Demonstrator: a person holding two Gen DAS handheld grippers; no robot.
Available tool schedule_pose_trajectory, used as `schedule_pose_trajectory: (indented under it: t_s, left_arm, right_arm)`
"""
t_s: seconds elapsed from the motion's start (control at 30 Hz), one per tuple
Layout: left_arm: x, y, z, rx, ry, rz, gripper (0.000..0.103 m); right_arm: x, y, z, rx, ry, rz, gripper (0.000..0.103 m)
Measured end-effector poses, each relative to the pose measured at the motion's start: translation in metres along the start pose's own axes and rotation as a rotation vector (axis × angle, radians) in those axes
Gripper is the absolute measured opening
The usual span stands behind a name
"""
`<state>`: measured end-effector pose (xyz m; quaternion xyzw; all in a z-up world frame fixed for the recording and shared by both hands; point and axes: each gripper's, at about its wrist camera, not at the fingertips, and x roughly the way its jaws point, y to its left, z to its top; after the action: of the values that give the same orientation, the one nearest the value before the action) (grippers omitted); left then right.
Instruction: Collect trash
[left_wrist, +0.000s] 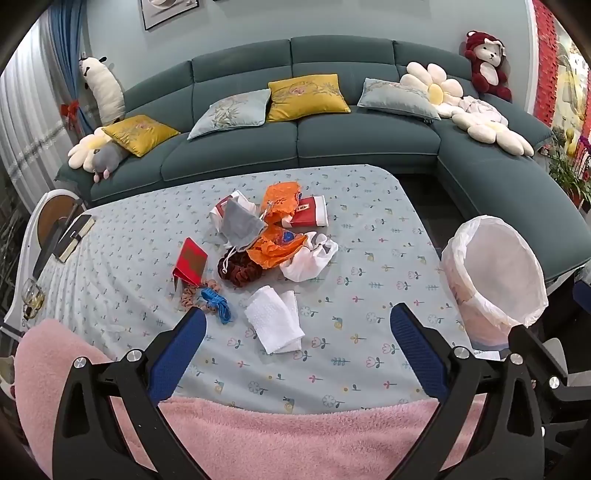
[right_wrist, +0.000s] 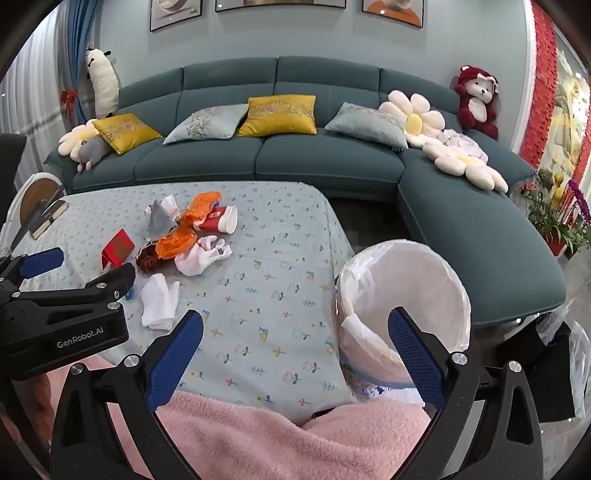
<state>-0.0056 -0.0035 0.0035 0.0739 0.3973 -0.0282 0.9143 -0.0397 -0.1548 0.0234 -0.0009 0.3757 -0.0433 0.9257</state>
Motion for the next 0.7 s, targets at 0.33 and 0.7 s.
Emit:
schedule_pose_trajectory:
  t_s: [0.33,0.7]
  left_arm:
    - [0.0030,0.0010,-0.0007,0.002,-0.002,-0.008,0.095]
    - [0.0055,0.0029,-0.0031,-0.017,0.014,-0.010,0.095]
  right_arm:
    - [-0.0014,-0.0011,0.0023,0.005,0.013,-0.007,0.096]
    - [-0.0029,0.0005,0.0028,-0.002,0.010,-0.017,0.096]
